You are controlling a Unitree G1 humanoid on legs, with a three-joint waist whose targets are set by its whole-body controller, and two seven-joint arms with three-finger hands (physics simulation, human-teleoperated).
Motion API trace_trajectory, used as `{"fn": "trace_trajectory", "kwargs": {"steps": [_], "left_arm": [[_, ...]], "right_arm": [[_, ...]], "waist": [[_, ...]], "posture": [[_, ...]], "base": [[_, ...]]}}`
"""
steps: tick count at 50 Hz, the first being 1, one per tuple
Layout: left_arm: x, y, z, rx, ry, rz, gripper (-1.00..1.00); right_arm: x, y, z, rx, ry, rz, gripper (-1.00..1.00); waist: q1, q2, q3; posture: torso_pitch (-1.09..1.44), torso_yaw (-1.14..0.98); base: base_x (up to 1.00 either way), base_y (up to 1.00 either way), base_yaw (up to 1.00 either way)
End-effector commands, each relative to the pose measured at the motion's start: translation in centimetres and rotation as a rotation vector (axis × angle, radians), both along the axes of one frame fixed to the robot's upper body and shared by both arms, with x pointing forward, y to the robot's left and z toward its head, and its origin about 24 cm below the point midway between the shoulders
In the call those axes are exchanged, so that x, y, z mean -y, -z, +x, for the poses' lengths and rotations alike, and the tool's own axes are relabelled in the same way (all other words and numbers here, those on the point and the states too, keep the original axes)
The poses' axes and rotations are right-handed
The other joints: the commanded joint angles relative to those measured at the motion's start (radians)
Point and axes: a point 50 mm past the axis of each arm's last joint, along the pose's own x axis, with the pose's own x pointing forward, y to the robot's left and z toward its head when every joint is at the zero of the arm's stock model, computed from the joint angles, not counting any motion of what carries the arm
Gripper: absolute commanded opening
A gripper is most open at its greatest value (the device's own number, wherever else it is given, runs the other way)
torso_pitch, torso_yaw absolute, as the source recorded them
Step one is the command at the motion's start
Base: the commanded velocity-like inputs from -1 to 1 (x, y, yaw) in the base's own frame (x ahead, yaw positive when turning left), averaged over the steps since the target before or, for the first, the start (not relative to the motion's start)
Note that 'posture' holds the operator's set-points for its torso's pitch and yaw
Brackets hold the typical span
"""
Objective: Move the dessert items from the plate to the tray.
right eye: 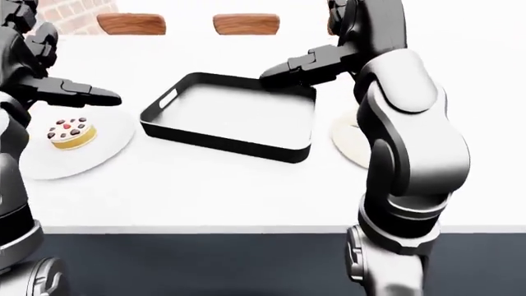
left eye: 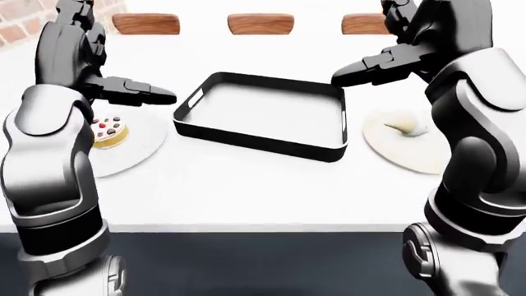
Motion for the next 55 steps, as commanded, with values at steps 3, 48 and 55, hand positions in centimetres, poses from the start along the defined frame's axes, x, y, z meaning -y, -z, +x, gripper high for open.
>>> {"fn": "trace_trajectory", "kwargs": {"steps": [3, 48, 55], "left_arm": [[0.1, -1.7, -0.6, 0.085, -0.012, 0.026, 1.00], [-1.4, -2.9, -2.2, 0.063, -0.060, 0.066, 1.00], [-1.6, -2.3, -2.0, 0.058, -0.061, 0.064, 1.00]], "right_arm": [[0.1, -1.4, -0.7, 0.077, 0.008, 0.002, 1.00], [9.9, -2.0, 7.6, -0.372, 0.257, -1.123, 1.00], [12.9, 0.3, 8.4, -0.460, 0.329, -1.231, 1.00]], "waist": [[-0.011, 0.028, -0.003], [-0.011, 0.043, -0.038], [-0.008, 0.037, -0.039]], "posture": [[0.00, 0.00], [0.00, 0.00], [0.00, 0.00]], "base": [[0.00, 0.00, 0.00], [0.00, 0.00, 0.00], [0.00, 0.00, 0.00]]}}
